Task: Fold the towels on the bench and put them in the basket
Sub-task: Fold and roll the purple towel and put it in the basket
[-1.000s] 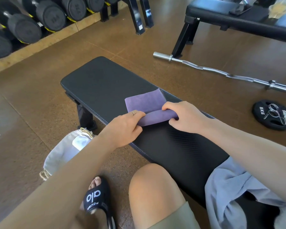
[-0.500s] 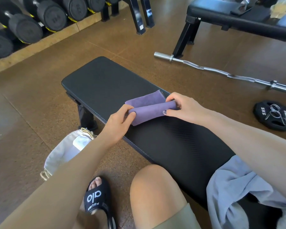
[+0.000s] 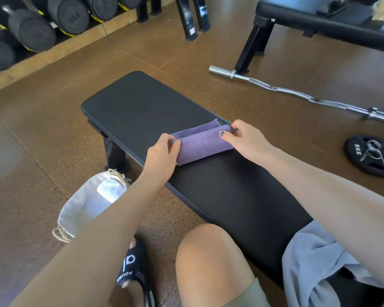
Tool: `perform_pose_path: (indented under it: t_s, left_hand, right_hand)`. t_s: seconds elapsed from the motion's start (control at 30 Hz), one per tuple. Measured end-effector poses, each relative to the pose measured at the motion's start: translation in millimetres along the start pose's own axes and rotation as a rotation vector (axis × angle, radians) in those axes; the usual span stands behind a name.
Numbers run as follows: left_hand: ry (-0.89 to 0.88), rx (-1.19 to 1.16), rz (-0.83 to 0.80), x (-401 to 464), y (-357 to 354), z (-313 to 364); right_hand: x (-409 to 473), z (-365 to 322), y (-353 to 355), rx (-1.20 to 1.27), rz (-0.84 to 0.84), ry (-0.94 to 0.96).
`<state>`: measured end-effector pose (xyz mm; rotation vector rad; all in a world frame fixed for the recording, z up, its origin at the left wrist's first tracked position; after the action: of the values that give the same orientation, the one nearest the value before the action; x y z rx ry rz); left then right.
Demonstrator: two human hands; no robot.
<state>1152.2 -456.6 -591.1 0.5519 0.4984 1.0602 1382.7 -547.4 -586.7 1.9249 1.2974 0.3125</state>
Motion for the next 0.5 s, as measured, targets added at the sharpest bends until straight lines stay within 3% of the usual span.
perform_pose_path:
  t_s: [0.3, 0.5]
  left_hand:
    - [-0.051, 0.165, 0.053, 5.5, 0.0, 12.8]
    - [-0.156, 0.427, 0.062, 5.2, -3.7, 22.5]
  right_hand:
    - [-3.4, -9.3, -2.1, 0.012, 0.173, 0.033]
    - [1.0, -7.2, 2.4, -0.084, 0.223, 0.077]
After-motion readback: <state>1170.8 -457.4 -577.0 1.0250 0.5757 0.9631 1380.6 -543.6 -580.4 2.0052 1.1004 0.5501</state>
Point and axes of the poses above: each hand's wrist, its own x-axis towards the middle knuckle, its own y-axis out of the back of the hand, z = x × y, the point moved 10 cm from there along x, towards the middle knuckle, and after that the axes turned 2 degrees about -z, right-handed, at the moved point
